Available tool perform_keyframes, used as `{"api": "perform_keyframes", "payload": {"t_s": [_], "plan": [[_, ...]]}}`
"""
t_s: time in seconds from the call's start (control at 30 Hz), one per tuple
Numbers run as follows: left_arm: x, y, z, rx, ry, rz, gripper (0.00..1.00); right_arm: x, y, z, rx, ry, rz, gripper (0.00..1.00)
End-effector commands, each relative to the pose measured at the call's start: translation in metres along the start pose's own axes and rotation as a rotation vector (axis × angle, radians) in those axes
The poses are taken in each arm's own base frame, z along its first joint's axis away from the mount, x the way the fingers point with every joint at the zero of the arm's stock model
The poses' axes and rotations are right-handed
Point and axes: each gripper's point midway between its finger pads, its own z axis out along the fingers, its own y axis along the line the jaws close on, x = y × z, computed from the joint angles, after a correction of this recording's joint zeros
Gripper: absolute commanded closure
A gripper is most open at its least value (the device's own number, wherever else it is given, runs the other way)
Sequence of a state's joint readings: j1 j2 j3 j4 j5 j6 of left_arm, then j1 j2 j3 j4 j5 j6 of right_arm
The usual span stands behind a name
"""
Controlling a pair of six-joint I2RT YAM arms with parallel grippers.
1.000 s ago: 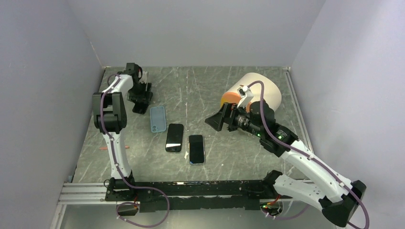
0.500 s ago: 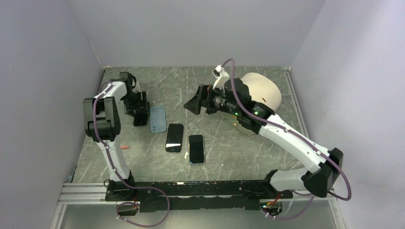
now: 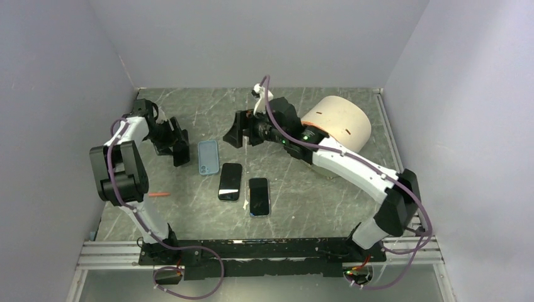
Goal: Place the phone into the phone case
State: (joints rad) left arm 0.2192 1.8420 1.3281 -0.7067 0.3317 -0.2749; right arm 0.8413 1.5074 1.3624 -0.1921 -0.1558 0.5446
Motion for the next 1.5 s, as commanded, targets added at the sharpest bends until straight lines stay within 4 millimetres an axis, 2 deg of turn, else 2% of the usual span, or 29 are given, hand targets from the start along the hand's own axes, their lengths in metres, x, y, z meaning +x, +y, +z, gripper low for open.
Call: {"api": "perform_keyframes", "payload": {"t_s": [0.0,0.17,0.33,0.4,0.57,0.67,0.93,1.3,1.4,1.47], "plan": [[-0.013,-0.039,-0.04,0.139,-0.129,0.063,0.72,-0.027,0.013,0.01,-0.024,-0.019,-0.041,0.15],[-0.001,-0.06,-0.06,0.162,-0.193,0.149,0.72,-0.033,0.007,0.015,-0.042,0.024,-0.028,0.18],[0.03,-0.107,-0.072,0.192,-0.238,0.346,0.72,-0.029,-0.005,0.017,-0.018,0.055,-0.029,0.21],[0.044,-0.127,-0.079,0.23,-0.262,0.415,0.72,-0.033,-0.007,0.012,-0.019,0.054,-0.004,0.24],[0.074,-0.162,-0.092,0.291,-0.302,0.589,0.72,-0.045,-0.013,0.002,-0.049,0.071,0.02,0.36],[0.094,-0.178,-0.096,0.331,-0.289,0.701,0.71,-0.042,-0.018,-0.001,-0.046,0.117,0.046,0.37],[0.125,-0.204,-0.114,0.411,-0.345,0.886,0.71,-0.021,-0.045,0.0,-0.042,0.213,0.157,0.38],[0.163,-0.218,-0.115,0.484,-0.323,1.101,0.7,0.007,-0.045,0.01,-0.129,0.423,0.164,0.29],[0.171,-0.223,-0.114,0.509,-0.318,1.143,0.7,0.017,-0.041,0.011,-0.195,0.479,0.161,0.36],[0.175,-0.225,-0.115,0.508,-0.32,1.175,0.7,0.028,-0.041,0.011,-0.229,0.541,0.18,0.44]]}}
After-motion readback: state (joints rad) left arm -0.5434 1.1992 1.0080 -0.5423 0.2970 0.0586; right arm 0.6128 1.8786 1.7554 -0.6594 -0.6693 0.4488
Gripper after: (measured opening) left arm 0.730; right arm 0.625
